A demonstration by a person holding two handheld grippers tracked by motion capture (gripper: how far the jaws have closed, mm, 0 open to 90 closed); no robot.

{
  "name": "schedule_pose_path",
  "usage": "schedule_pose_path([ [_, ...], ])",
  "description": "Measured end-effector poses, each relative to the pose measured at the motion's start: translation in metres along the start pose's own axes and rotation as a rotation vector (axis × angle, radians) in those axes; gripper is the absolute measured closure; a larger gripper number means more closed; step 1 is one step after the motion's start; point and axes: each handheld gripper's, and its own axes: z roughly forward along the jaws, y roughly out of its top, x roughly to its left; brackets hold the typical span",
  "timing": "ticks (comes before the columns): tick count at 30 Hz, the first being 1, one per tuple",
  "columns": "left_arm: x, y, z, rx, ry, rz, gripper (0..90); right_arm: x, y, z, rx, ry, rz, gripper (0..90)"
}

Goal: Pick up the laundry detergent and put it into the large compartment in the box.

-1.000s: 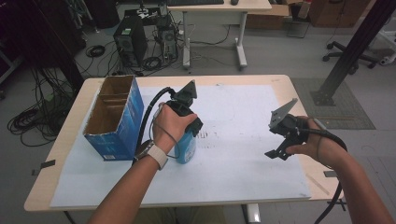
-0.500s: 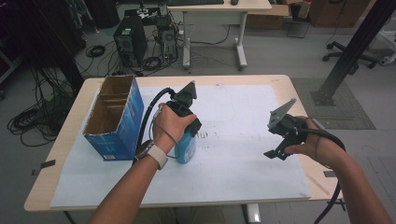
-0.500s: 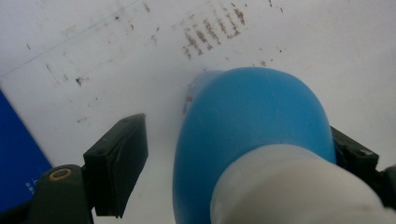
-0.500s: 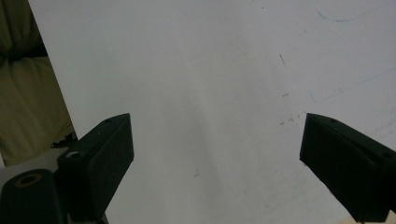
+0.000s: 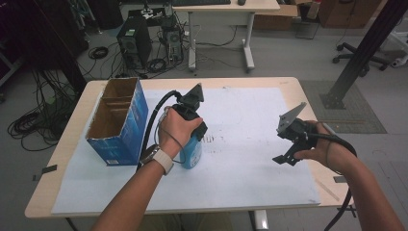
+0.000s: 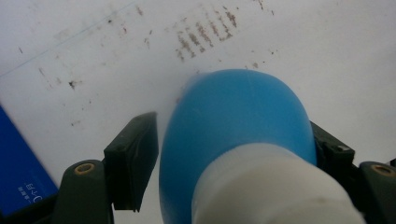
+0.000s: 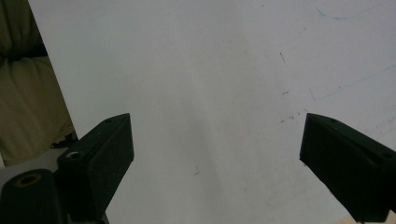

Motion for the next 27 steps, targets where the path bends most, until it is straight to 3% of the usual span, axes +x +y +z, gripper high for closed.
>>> schedule_pose_path([
  [6,-0.0017,-0.0003,-0.0010,0.000,-0.009,0.004,36.6,0.0005,-0.0007,0.0006,0.001,-0.001,0.002,9.9],
  [27,-0.0006,-0.0001,-0.0035,-0.014,-0.001,0.005,37.3,0.0013,-0.0028,-0.0025,-0.008,-0.008,0.005,9.9],
])
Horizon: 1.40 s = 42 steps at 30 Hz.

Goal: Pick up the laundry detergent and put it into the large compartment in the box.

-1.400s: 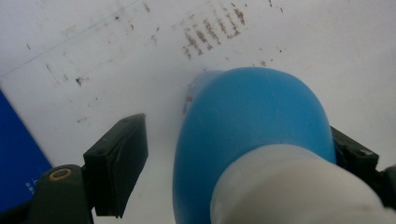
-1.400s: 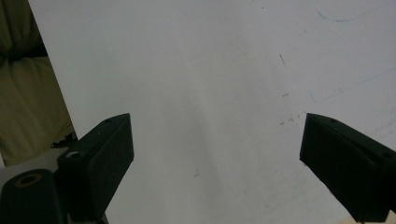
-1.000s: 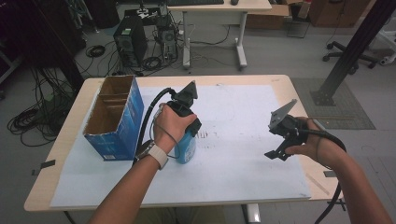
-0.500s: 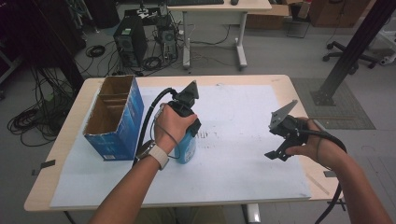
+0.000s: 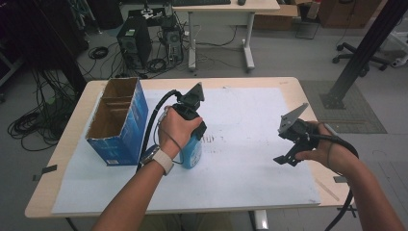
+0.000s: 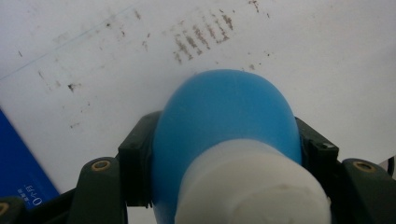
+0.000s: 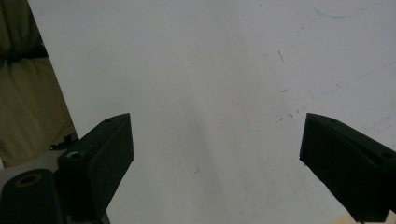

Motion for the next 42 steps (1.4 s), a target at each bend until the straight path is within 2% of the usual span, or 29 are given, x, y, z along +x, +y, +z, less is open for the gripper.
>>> schedule_pose_path([
  [11,0.004,-0.001,-0.020,-0.003,0.015,-0.001,37.3,0.000,-0.001,-0.002,-0.001,-0.004,0.001,10.0],
  [27,0.011,0.000,-0.059,-0.018,0.048,-0.016,37.3,0.001,0.001,-0.005,0.000,-0.009,-0.004,10.1],
  [34,0.013,0.001,-0.073,-0.018,0.047,-0.023,37.3,0.001,0.003,-0.006,-0.002,-0.009,-0.007,10.1],
  [35,0.015,0.001,-0.080,-0.027,0.049,-0.027,37.3,0.001,0.003,-0.006,-0.003,-0.009,-0.006,10.1],
  [42,0.017,0.003,-0.097,-0.035,0.055,-0.031,37.3,0.001,0.005,-0.006,-0.003,-0.009,-0.009,10.1],
])
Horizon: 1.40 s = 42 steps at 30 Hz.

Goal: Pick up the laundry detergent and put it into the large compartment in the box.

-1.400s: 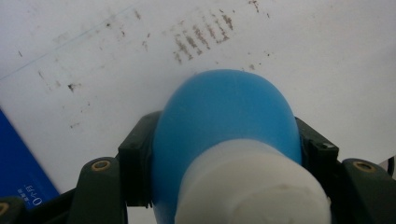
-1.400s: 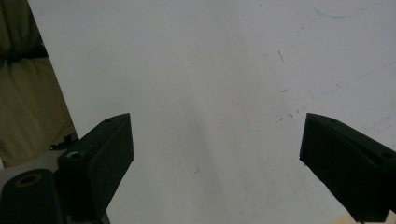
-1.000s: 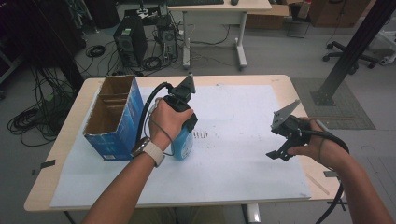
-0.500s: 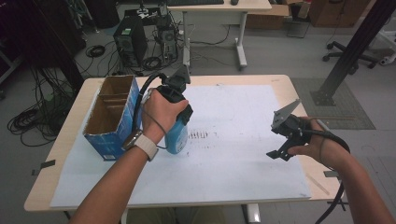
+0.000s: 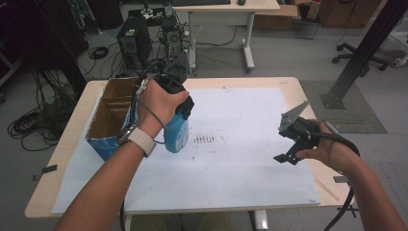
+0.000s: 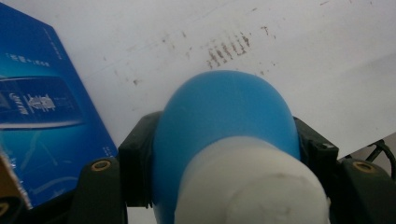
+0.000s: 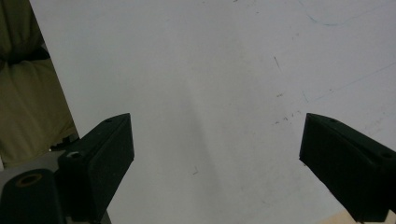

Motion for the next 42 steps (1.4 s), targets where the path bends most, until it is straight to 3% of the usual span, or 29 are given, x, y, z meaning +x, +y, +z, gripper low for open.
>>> schedule_pose_path([
  [23,0.016,0.005,-0.050,-0.022,0.005,-0.047,37.3,-0.001,0.002,-0.001,-0.001,-0.002,-0.002,10.1],
  [31,0.025,0.005,-0.070,-0.037,-0.002,-0.071,37.3,-0.001,0.003,-0.002,-0.004,-0.004,-0.002,10.1],
  [42,0.043,0.003,-0.101,-0.069,0.024,-0.114,37.3,-0.003,0.005,0.001,-0.006,-0.002,-0.002,10.1],
])
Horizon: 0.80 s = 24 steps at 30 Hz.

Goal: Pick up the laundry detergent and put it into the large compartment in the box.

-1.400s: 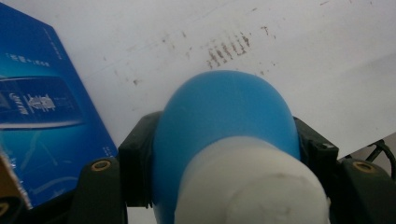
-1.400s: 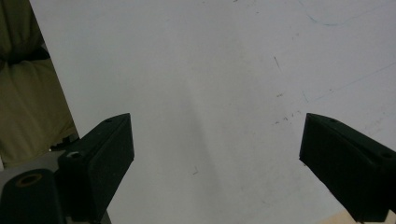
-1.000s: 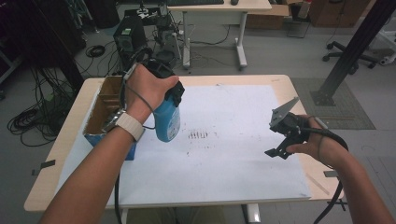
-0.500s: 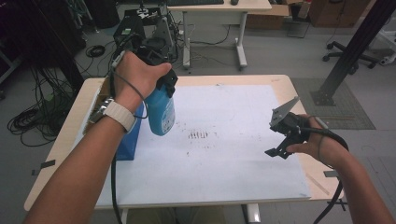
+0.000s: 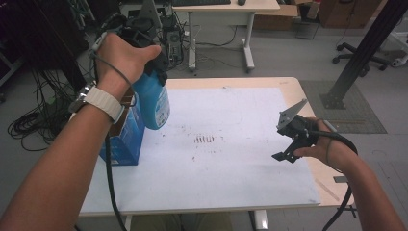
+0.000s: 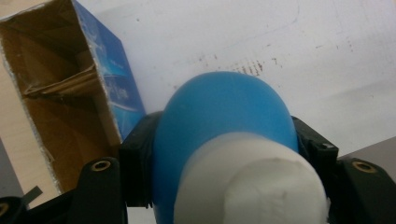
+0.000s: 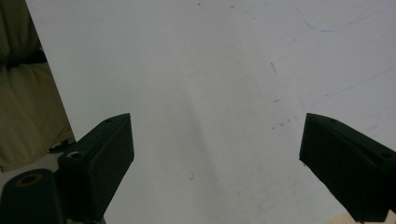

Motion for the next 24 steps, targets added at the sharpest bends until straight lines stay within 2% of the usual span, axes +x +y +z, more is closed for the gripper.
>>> schedule_pose_path([
  [24,0.029,0.000,-0.023,-0.009,0.011,-0.047,37.3,-0.001,0.003,0.000,0.004,-0.002,0.004,10.2],
])
